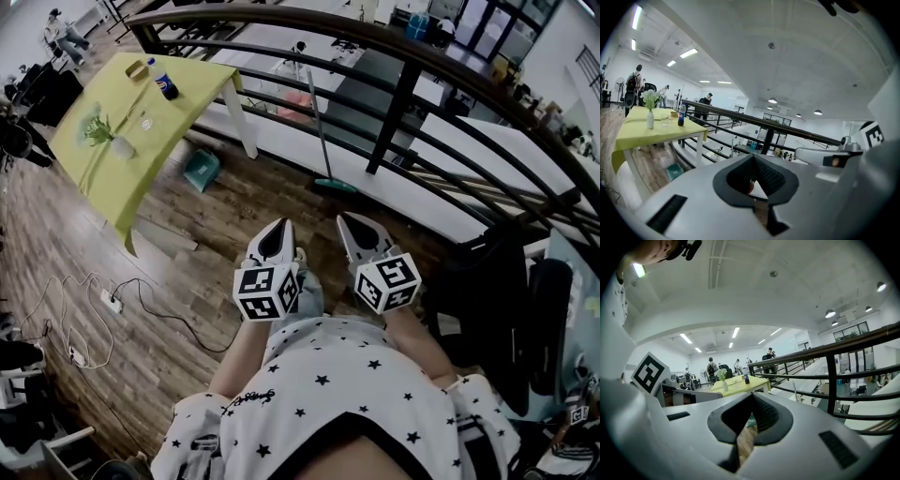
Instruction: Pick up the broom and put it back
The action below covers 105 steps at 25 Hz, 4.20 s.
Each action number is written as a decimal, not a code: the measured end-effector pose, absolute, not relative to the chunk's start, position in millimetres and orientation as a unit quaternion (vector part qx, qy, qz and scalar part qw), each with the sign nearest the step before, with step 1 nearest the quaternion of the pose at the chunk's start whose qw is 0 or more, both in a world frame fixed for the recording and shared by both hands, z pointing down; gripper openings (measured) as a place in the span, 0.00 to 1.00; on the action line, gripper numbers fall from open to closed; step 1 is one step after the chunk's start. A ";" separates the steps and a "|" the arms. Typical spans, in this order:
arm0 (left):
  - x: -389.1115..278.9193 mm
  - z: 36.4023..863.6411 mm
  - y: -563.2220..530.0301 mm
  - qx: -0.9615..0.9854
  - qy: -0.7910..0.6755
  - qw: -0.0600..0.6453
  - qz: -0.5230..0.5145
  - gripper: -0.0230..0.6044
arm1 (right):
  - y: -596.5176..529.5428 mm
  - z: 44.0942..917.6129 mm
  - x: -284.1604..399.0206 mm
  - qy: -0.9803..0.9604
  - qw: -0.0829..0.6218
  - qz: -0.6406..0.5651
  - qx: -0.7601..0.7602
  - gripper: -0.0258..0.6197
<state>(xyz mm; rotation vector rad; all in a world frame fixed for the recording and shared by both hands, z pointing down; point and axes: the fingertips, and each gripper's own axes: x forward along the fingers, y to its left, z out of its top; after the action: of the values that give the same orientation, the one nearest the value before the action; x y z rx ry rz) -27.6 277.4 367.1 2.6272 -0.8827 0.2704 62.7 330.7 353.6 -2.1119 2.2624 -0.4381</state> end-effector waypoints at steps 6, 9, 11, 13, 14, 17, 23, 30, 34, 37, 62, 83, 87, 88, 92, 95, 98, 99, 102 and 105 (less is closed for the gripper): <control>-5.6 369.4 235.5 0.930 -0.306 0.179 0.099 0.05 | 286.0 352.3 82.7 0.724 0.010 -0.147 -0.674 0.03; 2.9 369.3 210.9 0.930 -0.304 0.179 0.100 0.05 | 259.8 350.4 89.8 0.725 0.009 -0.144 -0.674 0.03; 8.4 367.8 197.6 0.931 -0.301 0.179 0.102 0.05 | 245.4 348.5 94.1 0.725 0.007 -0.143 -0.674 0.03; 13.8 366.3 183.4 0.932 -0.299 0.177 0.104 0.05 | 229.7 347.1 99.6 0.724 0.006 -0.143 -0.675 0.03; 16.2 365.8 175.2 0.932 -0.298 0.177 0.105 0.05 | 221.1 346.6 102.3 0.723 0.006 -0.143 -0.676 0.03; 22.8 366.1 149.5 0.932 -0.296 0.179 0.108 0.05 | 195.7 346.3 109.4 0.721 0.006 -0.146 -0.678 0.03; 34.4 366.1 99.0 0.934 -0.288 0.181 0.113 0.05 | 147.9 345.8 124.2 0.710 0.004 -0.151 -0.688 0.03; 48.0 376.3 46.0 0.937 -0.276 0.179 0.121 0.05 | 95.7 355.2 137.4 0.702 0.005 -0.156 -0.695 0.03; 53.7 384.5 17.8 0.937 -0.270 0.183 0.127 0.05 | 68.8 362.9 144.3 0.695 0.002 -0.159 -0.701 0.03; 56.5 392.4 -4.0 0.937 -0.265 0.187 0.131 0.05 | 48.7 370.1 149.4 0.688 -0.001 -0.163 -0.707 0.03; 86.0 452.8 -96.6 0.914 -0.290 0.230 0.165 0.05 | -69.5 433.5 232.6 0.662 -0.056 -0.157 -0.730 0.03; 136.3 517.2 -160.6 0.889 -0.324 0.262 0.188 0.05 | -185.2 541.0 325.3 0.645 -0.101 -0.188 -0.734 0.03; 147.1 525.5 -165.9 0.887 -0.326 0.265 0.192 0.05 | -201.0 554.9 341.2 0.640 -0.099 -0.194 -0.737 0.03; 149.1 528.0 -167.7 0.886 -0.327 0.267 0.192 0.05 | -204.9 558.7 344.6 0.639 -0.099 -0.196 -0.737 0.03; 154.0 540.9 -176.2 0.881 -0.331 0.275 0.198 0.05 | -221.9 577.2 355.7 0.636 -0.109 -0.206 -0.736 0.03; 156.6 551.6 -182.9 0.879 -0.330 0.278 0.203 0.05 | -235.3 593.9 362.5 0.633 -0.117 -0.213 -0.735 0.07; 160.4 558.1 -188.3 0.879 -0.328 0.279 0.204 0.05 | -248.1 607.3 370.1 0.630 -0.124 -0.219 -0.735 0.11; 162.0 559.0 -189.5 0.879 -0.328 0.280 0.204 0.05 | -251.8 610.5 373.1 0.629 -0.125 -0.221 -0.735 0.13; 166.8 561.8 -190.7 0.878 -0.327 0.283 0.204 0.05 | -261.2 619.7 381.5 0.626 -0.130 -0.224 -0.735 0.16; 171.5 565.1 -190.5 0.879 -0.324 0.284 0.207 0.05 | -269.2 629.3 388.2 0.626 -0.140 -0.223 -0.734 0.19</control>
<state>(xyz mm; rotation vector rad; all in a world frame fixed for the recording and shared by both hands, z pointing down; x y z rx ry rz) 171.5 -190.5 565.1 2.3512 -0.8659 0.5539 388.2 -269.2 629.3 -2.5368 2.1651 -0.7718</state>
